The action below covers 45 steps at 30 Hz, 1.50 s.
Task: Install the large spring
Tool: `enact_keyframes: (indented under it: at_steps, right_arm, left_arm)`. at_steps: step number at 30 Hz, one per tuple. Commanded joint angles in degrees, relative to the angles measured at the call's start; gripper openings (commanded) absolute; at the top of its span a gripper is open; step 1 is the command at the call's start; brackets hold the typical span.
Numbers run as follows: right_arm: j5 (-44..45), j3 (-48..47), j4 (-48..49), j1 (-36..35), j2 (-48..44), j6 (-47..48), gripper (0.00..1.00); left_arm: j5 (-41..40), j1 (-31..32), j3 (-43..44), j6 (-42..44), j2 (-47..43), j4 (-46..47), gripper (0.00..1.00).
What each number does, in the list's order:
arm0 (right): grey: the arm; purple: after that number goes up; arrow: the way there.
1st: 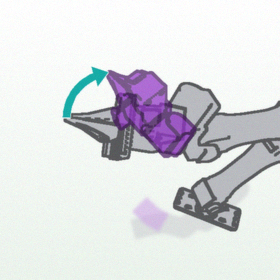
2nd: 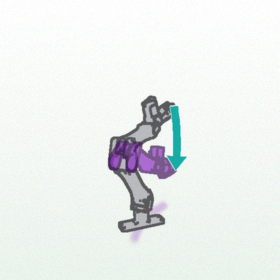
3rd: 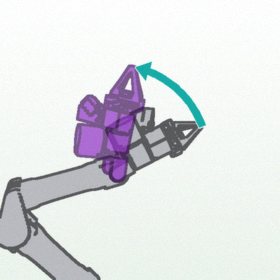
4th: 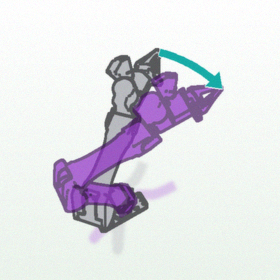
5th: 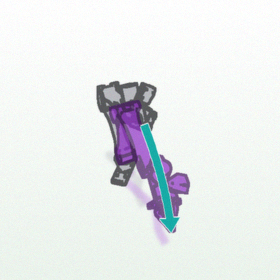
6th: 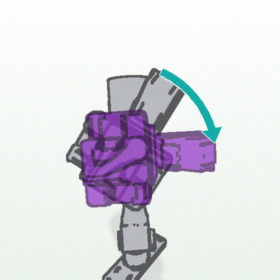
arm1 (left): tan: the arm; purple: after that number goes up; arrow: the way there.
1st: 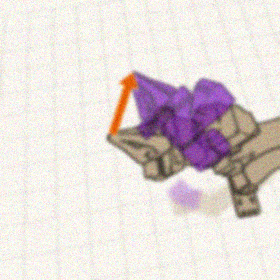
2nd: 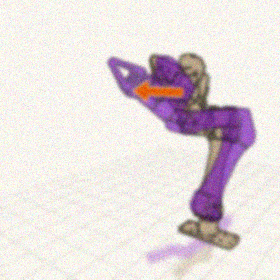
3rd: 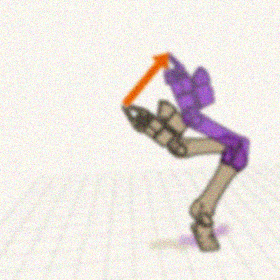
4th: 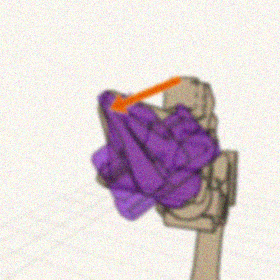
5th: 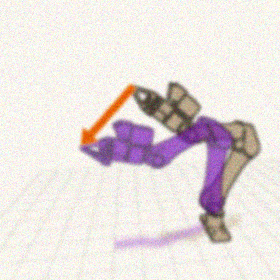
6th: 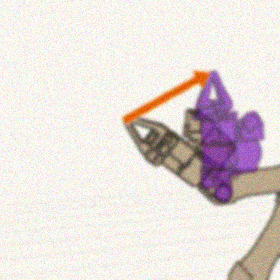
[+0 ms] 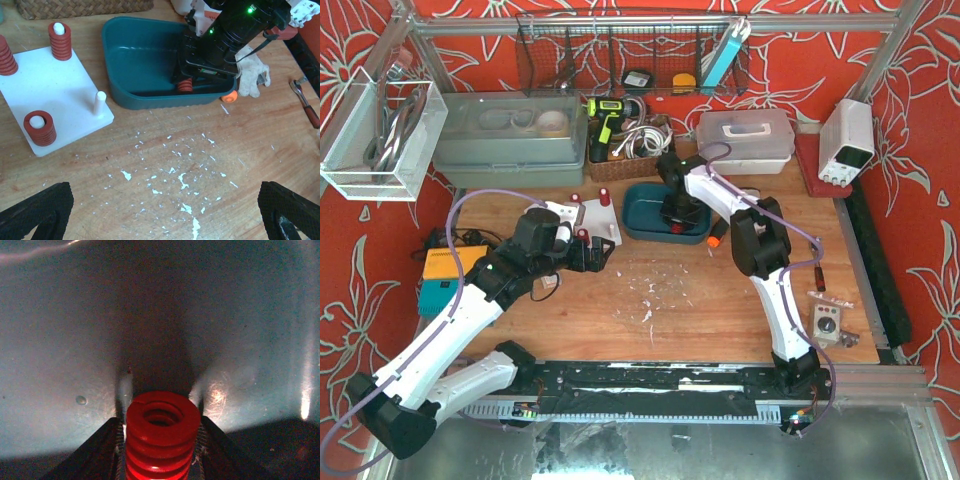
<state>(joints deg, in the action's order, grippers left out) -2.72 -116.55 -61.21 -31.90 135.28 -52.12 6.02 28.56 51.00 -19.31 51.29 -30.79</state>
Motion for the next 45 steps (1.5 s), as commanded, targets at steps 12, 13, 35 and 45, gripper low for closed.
enact_keyframes:
  at_steps: [12, 13, 35, 45]
  right_arm:
    - [1.43, 1.86, 0.47, -1.46, 0.66, 1.58, 0.48]
    - [1.65, 1.67, 0.96, -1.49, 0.83, 2.28, 0.45]
    - [3.40, 8.60, 20.40, -0.88, -13.27, 32.27, 0.02]
    - [-13.69, 26.16, 38.38, -2.93, -30.25, 54.42, 0.00]
  left_arm:
    - [-2.36, 0.18, 1.88, -1.98, 0.57, -1.21, 1.00]
    - [-2.58, 0.18, 1.64, -2.51, 0.64, -1.35, 1.00]
    - [0.47, -6.49, 9.70, -7.13, 8.73, -9.29, 0.99]
    - [6.54, -6.94, 12.80, -12.63, 8.24, -6.35, 0.78]
